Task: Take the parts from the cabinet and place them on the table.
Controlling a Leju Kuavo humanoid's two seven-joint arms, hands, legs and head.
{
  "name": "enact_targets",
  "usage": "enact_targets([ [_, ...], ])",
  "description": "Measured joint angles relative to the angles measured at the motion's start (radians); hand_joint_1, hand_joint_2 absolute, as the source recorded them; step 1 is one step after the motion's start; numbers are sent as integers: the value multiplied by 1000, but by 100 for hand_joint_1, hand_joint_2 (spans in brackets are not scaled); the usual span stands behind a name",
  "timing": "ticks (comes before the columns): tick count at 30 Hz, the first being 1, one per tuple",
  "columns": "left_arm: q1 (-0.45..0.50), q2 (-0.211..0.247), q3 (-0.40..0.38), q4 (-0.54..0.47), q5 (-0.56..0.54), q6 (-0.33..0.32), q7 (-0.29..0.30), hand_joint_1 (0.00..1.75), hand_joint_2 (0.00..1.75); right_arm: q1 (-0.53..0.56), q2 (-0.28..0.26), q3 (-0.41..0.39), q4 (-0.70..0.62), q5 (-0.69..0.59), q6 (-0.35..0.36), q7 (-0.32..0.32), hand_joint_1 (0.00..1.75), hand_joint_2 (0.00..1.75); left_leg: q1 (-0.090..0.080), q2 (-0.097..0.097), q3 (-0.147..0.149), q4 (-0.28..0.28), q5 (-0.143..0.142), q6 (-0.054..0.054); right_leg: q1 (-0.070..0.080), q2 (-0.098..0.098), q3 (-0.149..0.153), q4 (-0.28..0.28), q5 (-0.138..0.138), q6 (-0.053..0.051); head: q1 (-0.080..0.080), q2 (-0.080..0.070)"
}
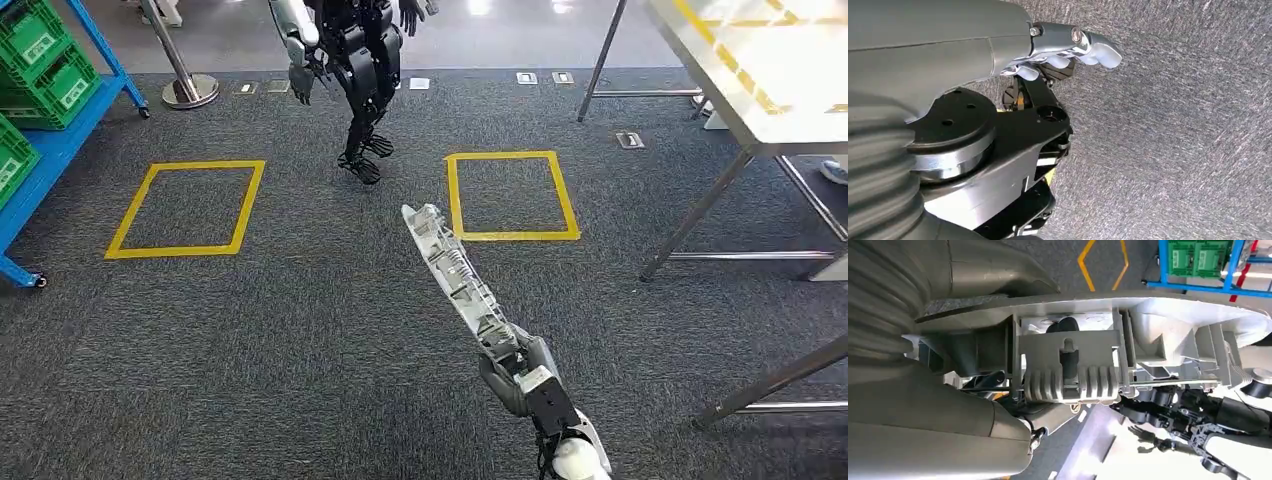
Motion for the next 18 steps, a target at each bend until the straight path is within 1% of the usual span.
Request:
enact_targets([
  [4, -2, -5, 0, 0, -10, -2, -6, 0, 175, 13, -2, -10, -29, -2, 0, 13, 175, 175, 0, 0, 0, 0, 0, 0, 0, 0, 0, 0, 0, 0, 0, 0],
  [7, -4, -10, 0, 0, -16, -2, 0, 0, 175, 28, -3, -26, -46, -2, 3, 17, 175, 175, 0, 0, 0, 0, 0, 0, 0, 0, 1, -1, 0, 0, 0, 0],
  [12, -6, -12, 0, 0, -20, 3, 10, 0, 175, 48, -8, -41, -57, -2, 6, 17, 175, 175, 0, 0, 0, 0, 0, 0, 0, 0, 1, -1, 0, 1, 0, 0],
  [14, -6, -12, 0, 0, -21, 3, 13, 0, 175, 48, -9, -45, -58, -1, 18, 16, 175, 175, 0, 0, 0, -1, 0, 0, 0, 0, 1, -2, 1, 0, 0, 0],
  [18, -5, -12, 0, 0, -21, 3, 12, 0, 175, 48, -10, -45, -58, 1, 18, 16, 175, 175, 0, 0, 1, -2, 1, 1, 0, 0, 1, -2, 1, 1, 0, 0],
])
